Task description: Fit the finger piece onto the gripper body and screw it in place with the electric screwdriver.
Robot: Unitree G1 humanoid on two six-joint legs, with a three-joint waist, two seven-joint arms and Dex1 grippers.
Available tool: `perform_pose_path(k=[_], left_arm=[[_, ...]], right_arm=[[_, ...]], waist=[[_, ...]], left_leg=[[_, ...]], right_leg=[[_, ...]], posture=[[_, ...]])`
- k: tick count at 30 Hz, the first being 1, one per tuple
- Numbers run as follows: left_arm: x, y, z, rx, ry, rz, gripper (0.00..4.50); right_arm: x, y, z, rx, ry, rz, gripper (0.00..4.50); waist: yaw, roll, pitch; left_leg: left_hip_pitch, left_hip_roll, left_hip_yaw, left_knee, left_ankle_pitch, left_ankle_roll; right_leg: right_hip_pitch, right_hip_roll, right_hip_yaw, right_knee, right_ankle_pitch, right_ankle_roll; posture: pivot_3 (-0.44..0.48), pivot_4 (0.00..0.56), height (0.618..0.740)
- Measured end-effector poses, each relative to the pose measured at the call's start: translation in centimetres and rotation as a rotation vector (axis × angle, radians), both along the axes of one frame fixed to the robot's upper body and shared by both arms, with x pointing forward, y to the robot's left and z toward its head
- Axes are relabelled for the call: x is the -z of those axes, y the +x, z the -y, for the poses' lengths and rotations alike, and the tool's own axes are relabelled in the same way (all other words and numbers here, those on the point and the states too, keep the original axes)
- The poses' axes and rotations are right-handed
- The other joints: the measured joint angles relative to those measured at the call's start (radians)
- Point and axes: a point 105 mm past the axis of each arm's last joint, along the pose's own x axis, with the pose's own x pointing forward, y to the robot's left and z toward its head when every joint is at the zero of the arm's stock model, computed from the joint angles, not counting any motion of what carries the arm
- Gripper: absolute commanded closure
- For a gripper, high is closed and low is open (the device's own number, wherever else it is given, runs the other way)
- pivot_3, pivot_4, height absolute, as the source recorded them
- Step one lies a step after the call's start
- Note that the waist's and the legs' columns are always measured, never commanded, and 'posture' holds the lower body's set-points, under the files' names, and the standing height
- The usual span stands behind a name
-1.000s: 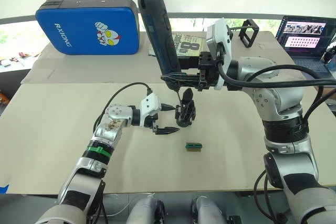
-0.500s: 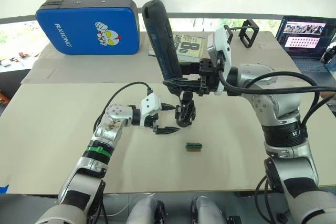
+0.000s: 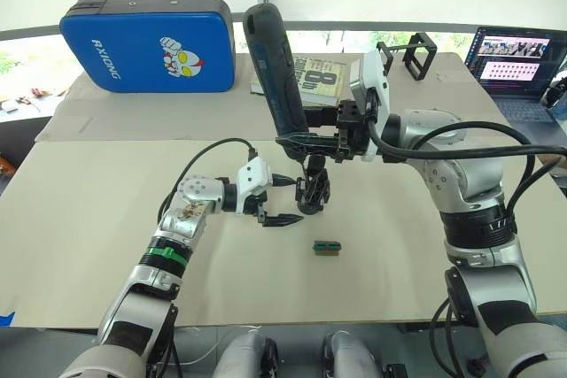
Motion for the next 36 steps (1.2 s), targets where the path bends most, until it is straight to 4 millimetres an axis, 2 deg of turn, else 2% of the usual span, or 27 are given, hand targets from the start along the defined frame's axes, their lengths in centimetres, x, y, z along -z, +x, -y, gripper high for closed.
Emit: perform_pose_path(k=[7, 14, 36], left_arm=[[0.0, 0.0, 0.0, 0.0, 0.0, 0.0, 0.0], [0.0, 0.0, 0.0, 0.0, 0.0, 0.0, 0.0], [0.0, 0.0, 0.0, -0.001, 0.0, 0.001, 0.0]], right_arm=[[0.0, 0.0, 0.0, -0.005, -0.006, 0.002, 2.64], [-1.5, -0.1, -0.2, -0.01, -0.006, 0.03, 2.64], [-0.8, 0.2, 0.0, 0.015, -0.003, -0.009, 2.64]], waist=[[0.0, 0.0, 0.0], [0.0, 0.0, 0.0], [0.0, 0.0, 0.0]], left_leg=[[0.0, 0.0, 0.0, 0.0, 0.0, 0.0], [0.0, 0.0, 0.0, 0.0, 0.0, 0.0], [0.0, 0.0, 0.0, 0.0, 0.0, 0.0]], right_leg=[[0.0, 0.0, 0.0, 0.0, 0.0, 0.0], [0.0, 0.0, 0.0, 0.0, 0.0, 0.0], [0.0, 0.0, 0.0, 0.0, 0.0, 0.0]], posture=[[0.0, 0.15, 0.74], [0.0, 0.15, 0.74], [0.0, 0.15, 0.74]])
